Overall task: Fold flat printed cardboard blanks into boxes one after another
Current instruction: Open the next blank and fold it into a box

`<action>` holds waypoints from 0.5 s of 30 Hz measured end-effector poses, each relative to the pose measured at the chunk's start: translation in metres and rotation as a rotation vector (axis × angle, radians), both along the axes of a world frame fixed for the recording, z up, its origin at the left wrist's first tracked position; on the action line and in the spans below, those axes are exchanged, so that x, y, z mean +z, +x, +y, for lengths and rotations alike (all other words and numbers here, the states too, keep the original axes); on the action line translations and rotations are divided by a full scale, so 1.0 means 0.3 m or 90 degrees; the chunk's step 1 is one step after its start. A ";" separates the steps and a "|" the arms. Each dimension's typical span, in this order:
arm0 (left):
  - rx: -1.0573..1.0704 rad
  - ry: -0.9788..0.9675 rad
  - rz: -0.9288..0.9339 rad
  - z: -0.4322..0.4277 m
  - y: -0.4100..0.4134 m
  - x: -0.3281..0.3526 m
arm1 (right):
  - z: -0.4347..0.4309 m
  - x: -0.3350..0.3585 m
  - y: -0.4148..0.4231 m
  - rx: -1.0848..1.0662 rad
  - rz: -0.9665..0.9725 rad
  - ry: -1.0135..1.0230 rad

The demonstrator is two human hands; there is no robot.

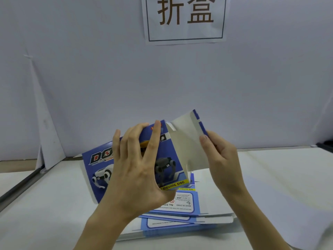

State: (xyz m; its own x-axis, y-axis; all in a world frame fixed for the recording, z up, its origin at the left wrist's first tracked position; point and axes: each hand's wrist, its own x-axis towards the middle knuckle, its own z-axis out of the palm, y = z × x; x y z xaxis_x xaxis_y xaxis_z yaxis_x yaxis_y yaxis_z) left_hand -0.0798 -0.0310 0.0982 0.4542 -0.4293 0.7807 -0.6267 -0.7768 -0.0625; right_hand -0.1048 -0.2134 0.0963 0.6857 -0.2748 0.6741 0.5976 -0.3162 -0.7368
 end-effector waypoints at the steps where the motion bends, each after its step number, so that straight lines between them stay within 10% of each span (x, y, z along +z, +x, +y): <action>1: 0.005 -0.003 -0.007 -0.007 -0.002 -0.001 | 0.011 0.010 -0.008 0.068 0.000 0.030; 15: 0.036 -0.052 0.010 -0.029 -0.027 -0.010 | 0.092 0.011 -0.037 0.208 0.065 -0.049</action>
State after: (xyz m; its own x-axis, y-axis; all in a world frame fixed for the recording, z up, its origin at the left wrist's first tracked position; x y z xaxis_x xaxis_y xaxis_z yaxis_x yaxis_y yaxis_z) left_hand -0.0881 -0.0398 0.0951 0.4889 -0.3376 0.8044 -0.5819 -0.8132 0.0124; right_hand -0.1160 -0.1859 0.0997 0.7937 0.0184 0.6081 0.6011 -0.1774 -0.7792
